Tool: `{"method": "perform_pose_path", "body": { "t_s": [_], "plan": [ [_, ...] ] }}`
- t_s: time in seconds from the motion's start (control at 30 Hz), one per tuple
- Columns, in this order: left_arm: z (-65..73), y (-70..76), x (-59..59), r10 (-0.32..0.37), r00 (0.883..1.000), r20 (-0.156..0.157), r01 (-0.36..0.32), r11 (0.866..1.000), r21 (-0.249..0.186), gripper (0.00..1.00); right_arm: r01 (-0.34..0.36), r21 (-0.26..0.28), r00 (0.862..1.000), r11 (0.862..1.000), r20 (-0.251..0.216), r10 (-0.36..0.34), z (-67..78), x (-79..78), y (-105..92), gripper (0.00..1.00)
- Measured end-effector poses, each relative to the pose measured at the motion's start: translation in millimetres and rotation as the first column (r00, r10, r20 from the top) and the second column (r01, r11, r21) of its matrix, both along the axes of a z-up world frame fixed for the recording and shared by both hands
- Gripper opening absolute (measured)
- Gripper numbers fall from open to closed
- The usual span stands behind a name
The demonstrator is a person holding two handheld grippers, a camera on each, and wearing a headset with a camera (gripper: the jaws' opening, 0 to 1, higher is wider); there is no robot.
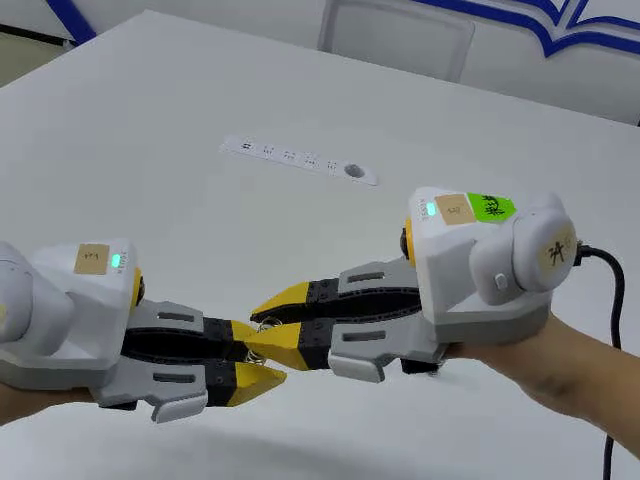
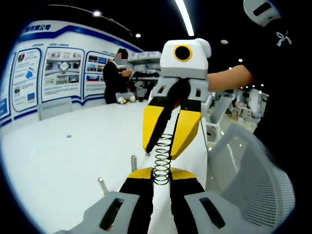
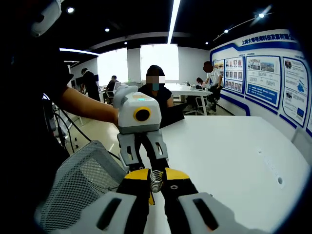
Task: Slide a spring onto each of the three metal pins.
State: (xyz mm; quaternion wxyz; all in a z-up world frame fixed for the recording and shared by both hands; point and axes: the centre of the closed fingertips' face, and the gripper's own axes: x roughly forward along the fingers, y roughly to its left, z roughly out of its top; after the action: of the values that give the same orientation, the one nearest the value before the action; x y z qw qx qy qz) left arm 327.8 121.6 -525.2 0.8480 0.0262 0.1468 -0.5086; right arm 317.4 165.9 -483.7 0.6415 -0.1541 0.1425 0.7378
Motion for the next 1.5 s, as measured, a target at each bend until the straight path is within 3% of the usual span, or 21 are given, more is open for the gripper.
{"method": "perform_pose_path", "body": {
  "t_s": [0.13,0.3,0.4,0.53,0.7,0.93,1.27,1.5],
  "plan": [
    [-1.1,5.2,3.7,0.024,1.000,-0.006,-0.024,1.000,-0.009,0.14,-0.001,-0.005,1.000,1.000,0.005,0.001,-0.2,2.7,3.5,0.11],
    [-0.1,16.7,10.0,0.054,0.999,0.005,-0.053,0.999,-0.009,0.30,0.013,-0.005,1.000,1.000,0.015,-0.013,3.9,13.1,5.5,0.11],
    [0.2,25.1,13.8,0.064,0.998,0.004,-0.064,0.998,-0.004,0.33,0.041,0.001,0.999,0.999,0.027,-0.041,8.0,24.8,6.9,0.11],
    [0.9,37.6,19.6,0.090,0.996,0.005,-0.090,0.996,-0.002,0.44,0.093,0.018,0.995,0.996,0.038,-0.093,12.8,43.3,10.2,0.11],
    [1.9,52.1,22.5,0.121,0.993,0.006,-0.121,0.993,-0.009,0.53,0.162,0.024,0.985,0.987,0.051,-0.163,10.5,67.7,14.8,0.11],
    [-4.5,71.6,19.3,0.146,0.989,-0.010,-0.146,0.989,0.012,0.62,0.267,-0.021,0.962,0.963,0.062,-0.265,-14.2,101.7,16.0,0.11],
    [-13.3,86.1,20.6,0.172,0.984,-0.039,-0.171,0.985,0.018,0.67,0.317,-0.091,0.948,0.944,0.050,-0.314,-54.2,114.0,15.9,0.11],
    [-15.8,85.7,22.4,0.170,0.984,-0.053,-0.170,0.985,0.012,0.67,0.349,-0.097,0.937,0.932,0.036,-0.347,-67.4,123.2,13.0,0.11]
  ]
}}
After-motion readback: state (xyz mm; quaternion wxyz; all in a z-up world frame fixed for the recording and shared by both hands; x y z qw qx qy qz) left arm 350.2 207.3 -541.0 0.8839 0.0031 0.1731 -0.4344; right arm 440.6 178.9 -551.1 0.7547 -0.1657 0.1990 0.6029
